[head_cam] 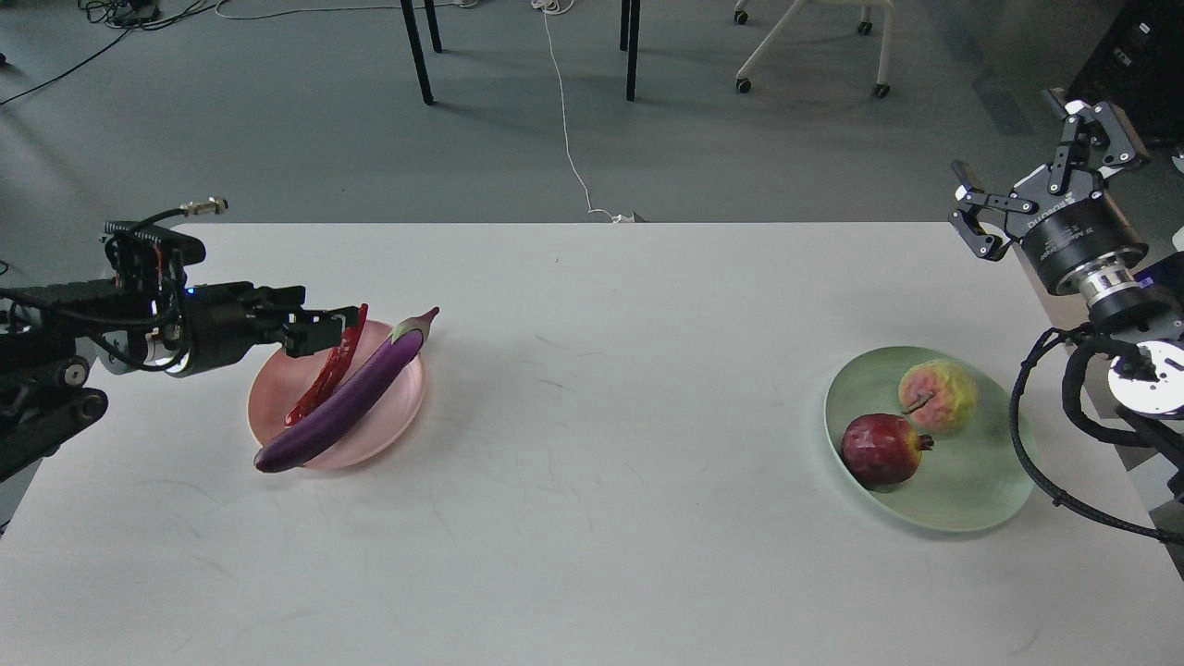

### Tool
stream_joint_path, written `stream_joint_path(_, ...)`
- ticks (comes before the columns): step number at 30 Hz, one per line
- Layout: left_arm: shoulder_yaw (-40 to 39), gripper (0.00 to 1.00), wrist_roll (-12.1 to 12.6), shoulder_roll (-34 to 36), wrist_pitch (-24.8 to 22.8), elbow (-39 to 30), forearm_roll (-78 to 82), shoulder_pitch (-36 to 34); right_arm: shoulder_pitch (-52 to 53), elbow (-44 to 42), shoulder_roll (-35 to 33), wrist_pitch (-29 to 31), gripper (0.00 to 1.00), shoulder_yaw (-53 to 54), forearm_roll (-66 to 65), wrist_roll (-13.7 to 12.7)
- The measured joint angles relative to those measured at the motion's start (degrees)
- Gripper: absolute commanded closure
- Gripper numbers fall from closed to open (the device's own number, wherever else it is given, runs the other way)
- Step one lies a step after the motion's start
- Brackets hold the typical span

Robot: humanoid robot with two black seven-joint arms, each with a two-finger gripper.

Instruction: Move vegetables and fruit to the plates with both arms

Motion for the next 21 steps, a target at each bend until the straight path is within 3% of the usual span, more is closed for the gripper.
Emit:
stream_joint_path(9, -6.4, 0.02, 0.7, -7.1, 0.2, 2.9, -42.4, -8.2, 4.6, -4.4, 0.5, -0.3, 0.01, 6.2, 0.0, 0.1)
stream_joint_path(21, -15.2, 0.02, 0.0, -24.7, -2.6, 27.1, -75.6, -9.3, 6.3, -6.0, 1.6, -0.2, 0.01, 12.8, 1.0, -4.0)
